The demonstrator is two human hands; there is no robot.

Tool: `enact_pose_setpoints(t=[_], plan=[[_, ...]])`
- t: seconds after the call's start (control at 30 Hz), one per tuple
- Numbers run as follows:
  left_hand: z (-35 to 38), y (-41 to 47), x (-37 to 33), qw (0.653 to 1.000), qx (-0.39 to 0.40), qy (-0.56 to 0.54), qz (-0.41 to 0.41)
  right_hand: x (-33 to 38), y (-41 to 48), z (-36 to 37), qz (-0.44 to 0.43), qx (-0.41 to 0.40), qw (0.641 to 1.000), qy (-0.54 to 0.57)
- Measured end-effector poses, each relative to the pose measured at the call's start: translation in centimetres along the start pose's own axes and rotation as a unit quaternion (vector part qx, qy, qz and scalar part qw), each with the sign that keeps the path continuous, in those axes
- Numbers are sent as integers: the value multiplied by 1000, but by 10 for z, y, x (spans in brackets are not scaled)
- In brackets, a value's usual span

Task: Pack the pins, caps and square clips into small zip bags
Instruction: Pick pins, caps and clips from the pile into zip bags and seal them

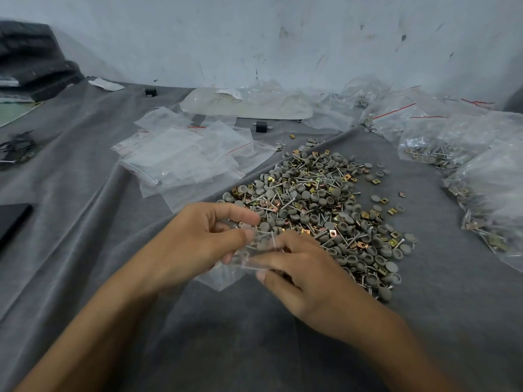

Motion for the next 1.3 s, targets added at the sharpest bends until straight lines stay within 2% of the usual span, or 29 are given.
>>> enact_pose_setpoints(t=[0.13,0.23,0.33,0.43,0.53,0.6,0.73,0.87,1.1,1.3], plan=[[5,-5,1,985,-28,159,52,10,1,8,7,-31,999,-41],[11,-5,0,950,-108,280,89,12,1,11,13,-13,999,-43],[9,-4,-2,912,-193,341,118,7,0,3,9,-22,1000,4],[7,-6,-3,896,-228,355,139,-9,-3,-20,26,-93,994,55],[8,-4,1,897,-221,358,140,-37,-13,-44,77,-115,990,24],[7,-3,3,897,-221,357,139,-54,-21,-56,120,-86,989,-26],[9,1,5,893,-197,380,137,-65,-30,-63,196,28,976,-87],[13,-1,6,888,-193,399,124,-61,-29,-57,188,21,978,-91],[17,0,4,915,-162,360,81,-56,-26,-51,184,38,976,-113],[16,1,5,916,-163,357,77,-57,-26,-50,175,43,981,-78]])
Point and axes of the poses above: each hand's wrist, its own y-axis towards the middle knuckle, its own z-axis out of the palm, x = y × z, the point moved 1 cm from there along y, towards the middle knuckle, and after that the axes turned 4 degrees about -y, right-handed, at the moved point
